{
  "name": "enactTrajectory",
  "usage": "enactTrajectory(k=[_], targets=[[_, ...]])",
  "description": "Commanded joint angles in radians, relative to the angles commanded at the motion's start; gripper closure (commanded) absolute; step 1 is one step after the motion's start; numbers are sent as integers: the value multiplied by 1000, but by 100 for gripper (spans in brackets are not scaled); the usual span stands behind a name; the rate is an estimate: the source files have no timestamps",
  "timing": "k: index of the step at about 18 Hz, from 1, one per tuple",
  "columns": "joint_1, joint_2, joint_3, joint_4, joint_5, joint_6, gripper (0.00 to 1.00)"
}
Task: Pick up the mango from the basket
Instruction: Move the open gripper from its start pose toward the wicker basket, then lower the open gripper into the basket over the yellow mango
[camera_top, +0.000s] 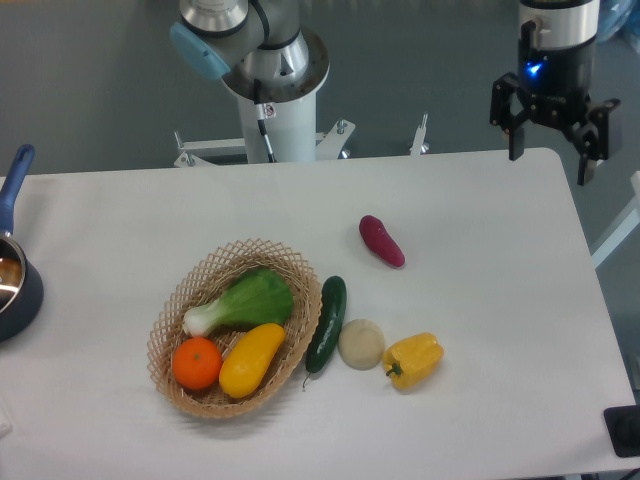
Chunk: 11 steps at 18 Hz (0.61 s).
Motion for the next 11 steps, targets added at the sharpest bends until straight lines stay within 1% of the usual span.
enactTrajectory(k=[1, 5, 7, 9, 10, 11], targets=[[-18, 2, -6, 12, 0, -55, 0], [-86, -3, -17, 14, 5, -279, 0], [-135, -1, -69, 20, 2, -391, 0], [-205, -15, -89, 26, 0, -506, 0], [-234, -20, -91, 26, -2, -543, 0], [-256, -38, -91, 26, -2, -563, 0]])
